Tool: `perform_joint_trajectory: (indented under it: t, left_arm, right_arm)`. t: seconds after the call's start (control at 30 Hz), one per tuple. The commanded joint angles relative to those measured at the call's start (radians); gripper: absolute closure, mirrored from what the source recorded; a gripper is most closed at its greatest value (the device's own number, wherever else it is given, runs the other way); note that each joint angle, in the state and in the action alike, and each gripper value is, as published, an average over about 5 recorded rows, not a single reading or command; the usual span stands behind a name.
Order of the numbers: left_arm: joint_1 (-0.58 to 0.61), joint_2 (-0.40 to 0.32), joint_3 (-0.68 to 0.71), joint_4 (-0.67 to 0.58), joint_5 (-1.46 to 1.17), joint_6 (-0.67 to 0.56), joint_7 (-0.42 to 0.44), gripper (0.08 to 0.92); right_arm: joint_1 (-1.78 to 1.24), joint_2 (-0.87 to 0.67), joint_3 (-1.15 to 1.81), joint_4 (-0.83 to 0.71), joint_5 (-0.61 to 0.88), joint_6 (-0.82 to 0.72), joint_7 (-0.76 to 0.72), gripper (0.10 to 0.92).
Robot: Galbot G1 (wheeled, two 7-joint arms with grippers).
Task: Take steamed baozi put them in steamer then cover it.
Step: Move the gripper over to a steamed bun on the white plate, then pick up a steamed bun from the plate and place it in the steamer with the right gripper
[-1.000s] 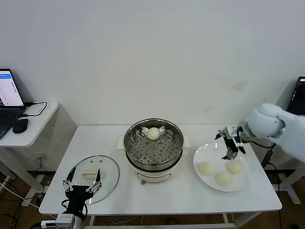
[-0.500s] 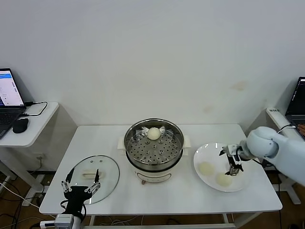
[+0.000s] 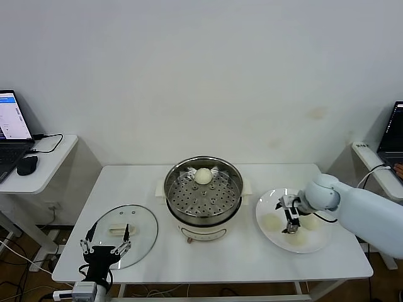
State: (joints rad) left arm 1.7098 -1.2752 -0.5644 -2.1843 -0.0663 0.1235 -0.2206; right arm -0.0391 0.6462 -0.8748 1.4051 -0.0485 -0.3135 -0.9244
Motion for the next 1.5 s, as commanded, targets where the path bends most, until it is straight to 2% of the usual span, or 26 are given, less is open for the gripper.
perform_joint_trajectory:
  t: [0.03,0.13,0.6,0.87,1.1,1.23,1.37,1.5]
  left_arm:
    - [-0.001,0.001,0.000,0.003,-0.001,0.000,0.000,0.177]
    - [-0.004,0.000,0.000,0.007,-0.002,0.000,0.000,0.177]
    - [-0.008,-0.002,0.001,0.012,-0.002,0.000,-0.001,0.177]
    - [-0.011,0.002,0.006,0.002,-0.001,0.002,-0.001,0.177]
    - [-0.014,0.010,0.013,-0.011,-0.002,0.006,0.000,0.177]
    - [-0.014,0.016,0.017,-0.014,-0.003,0.006,-0.001,0.177]
    - [-0.015,0.022,0.018,-0.019,-0.004,0.006,-0.001,0.177]
    - [-0.016,0.028,0.013,-0.022,-0.011,0.006,-0.001,0.177]
  right_arm:
    - [-0.025,0.057,0.015,-0.062,-0.010,0.006,-0.001,0.206]
    - [-0.026,0.064,0.016,-0.074,-0.024,0.000,-0.010,0.226]
    - [-0.029,0.085,0.027,-0.104,-0.032,-0.009,-0.024,0.424]
    - [0.041,0.036,0.005,-0.048,0.011,-0.019,-0.051,0.482]
    - [0.245,-0.075,-0.035,0.040,0.128,-0.050,-0.076,0.491]
    - [0.445,-0.103,-0.122,0.081,0.241,-0.088,-0.080,0.490]
    - [0.653,-0.062,-0.245,0.119,0.361,-0.137,-0.060,0.484]
    - [0.771,0.049,-0.339,0.155,0.484,-0.197,-0.009,0.479]
